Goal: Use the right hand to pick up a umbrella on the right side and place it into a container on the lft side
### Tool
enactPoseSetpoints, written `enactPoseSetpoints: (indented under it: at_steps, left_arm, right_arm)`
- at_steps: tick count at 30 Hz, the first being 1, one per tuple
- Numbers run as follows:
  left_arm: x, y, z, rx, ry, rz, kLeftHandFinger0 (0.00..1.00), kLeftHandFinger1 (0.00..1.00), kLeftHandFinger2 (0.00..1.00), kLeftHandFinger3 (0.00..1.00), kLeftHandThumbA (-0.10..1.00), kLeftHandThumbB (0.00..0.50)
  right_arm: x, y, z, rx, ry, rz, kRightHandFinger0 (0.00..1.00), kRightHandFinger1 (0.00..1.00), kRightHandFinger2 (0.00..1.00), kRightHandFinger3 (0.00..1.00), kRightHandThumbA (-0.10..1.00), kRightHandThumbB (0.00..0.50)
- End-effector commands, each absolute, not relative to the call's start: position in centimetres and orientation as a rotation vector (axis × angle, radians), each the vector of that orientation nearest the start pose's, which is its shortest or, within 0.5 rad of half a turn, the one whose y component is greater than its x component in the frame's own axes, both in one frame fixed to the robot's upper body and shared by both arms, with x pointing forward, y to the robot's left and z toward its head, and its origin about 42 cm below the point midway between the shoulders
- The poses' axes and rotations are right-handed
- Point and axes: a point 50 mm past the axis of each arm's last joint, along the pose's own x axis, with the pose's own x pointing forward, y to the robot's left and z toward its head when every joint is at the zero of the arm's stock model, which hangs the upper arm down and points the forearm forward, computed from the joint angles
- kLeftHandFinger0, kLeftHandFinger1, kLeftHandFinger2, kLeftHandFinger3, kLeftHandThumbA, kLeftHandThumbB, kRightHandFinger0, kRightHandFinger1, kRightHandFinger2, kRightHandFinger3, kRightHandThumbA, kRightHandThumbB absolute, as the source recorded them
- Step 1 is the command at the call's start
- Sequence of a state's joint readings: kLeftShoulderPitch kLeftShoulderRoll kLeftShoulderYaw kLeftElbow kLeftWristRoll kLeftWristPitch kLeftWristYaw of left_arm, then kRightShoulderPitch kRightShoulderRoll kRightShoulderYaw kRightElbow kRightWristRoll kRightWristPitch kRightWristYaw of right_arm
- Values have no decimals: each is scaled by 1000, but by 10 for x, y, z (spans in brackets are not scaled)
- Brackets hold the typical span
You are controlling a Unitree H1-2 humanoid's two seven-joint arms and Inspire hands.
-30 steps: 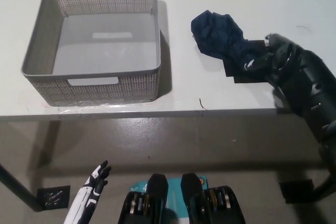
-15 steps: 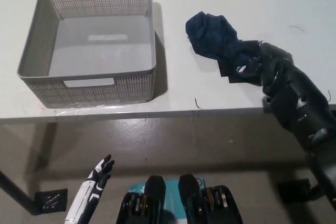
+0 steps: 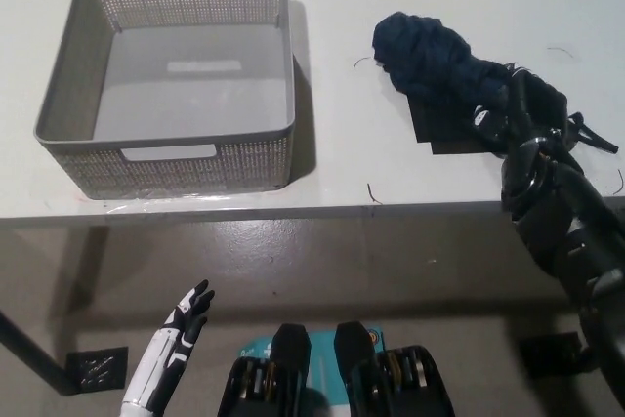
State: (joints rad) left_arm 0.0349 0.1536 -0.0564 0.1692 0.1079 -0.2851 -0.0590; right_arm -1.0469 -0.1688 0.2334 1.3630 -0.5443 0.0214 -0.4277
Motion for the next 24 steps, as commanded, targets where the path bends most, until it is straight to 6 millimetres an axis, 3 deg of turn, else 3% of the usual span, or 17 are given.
enactPoseSetpoints:
  at_steps: [1, 3, 4, 5, 6, 7, 9, 10, 11, 14, 17, 19, 22, 24]
  left_arm:
    - [270, 251, 69, 282, -117, -158, 1000, 1000, 1000, 1000, 1000, 244]
    - [269, 252, 68, 284, -114, -162, 1000, 1000, 1000, 1000, 1000, 240]
    - [269, 253, 68, 285, -114, -161, 1000, 1000, 1000, 1000, 1000, 244]
    - [269, 252, 68, 285, -114, -160, 1000, 1000, 1000, 1000, 1000, 243]
    - [269, 252, 67, 284, -113, -160, 1000, 1000, 1000, 1000, 1000, 243]
    - [268, 252, 67, 285, -116, -159, 1000, 1000, 1000, 1000, 1000, 236]
    - [268, 253, 67, 282, -113, -160, 1000, 1000, 1000, 1000, 1000, 232]
    - [267, 253, 67, 278, -113, -160, 1000, 1000, 1000, 1000, 1000, 231]
    - [267, 253, 66, 279, -113, -158, 1000, 1000, 1000, 1000, 1000, 231]
    - [267, 253, 65, 278, -112, -156, 1000, 1000, 1000, 1000, 1000, 228]
    - [265, 252, 64, 280, -109, -159, 1000, 1000, 1000, 1000, 1000, 232]
    - [264, 252, 63, 282, -109, -159, 1000, 1000, 1000, 1000, 1000, 223]
    - [262, 252, 63, 271, -100, -154, 1000, 1000, 1000, 1000, 1000, 196]
    - [261, 252, 63, 267, -96, -156, 1000, 1000, 1000, 1000, 1000, 186]
  right_arm:
    - [561, -207, 223, -897, -96, -237, 0, 189, 720, 790, -100, 200]
    - [566, -202, 242, -837, -159, -261, 0, 219, 795, 736, -100, 152]
    - [568, -200, 249, -830, -185, -269, 0, 261, 810, 732, -100, 161]
    - [572, -197, 265, -822, -225, -286, 7, 305, 829, 779, -100, 114]
    - [573, -197, 268, -821, -229, -289, 0, 335, 852, 829, -100, 107]
    - [577, -192, 289, -807, -278, -300, 0, 389, 902, 899, -100, 111]
    - [580, -187, 313, -787, -361, -298, 0, 391, 855, 895, -100, 105]
    - [581, -183, 327, -782, -395, -307, 0, 416, 828, 945, -100, 114]
    - [582, -178, 345, -785, -438, -312, 0, 415, 807, 957, -100, 154]
    - [581, -164, 378, -776, -509, -301, 0, 378, 790, 841, -100, 168]
    - [577, -141, 416, -781, -630, -278, 0, 344, 798, 816, -100, 158]
    - [574, -126, 433, -763, -662, -237, 0, 347, 798, 808, -100, 109]
    - [569, -101, 453, -746, -693, -198, 0, 380, 782, 877, -100, 148]
    - [564, -81, 464, -728, -718, -162, 0, 356, 760, 863, -100, 159]
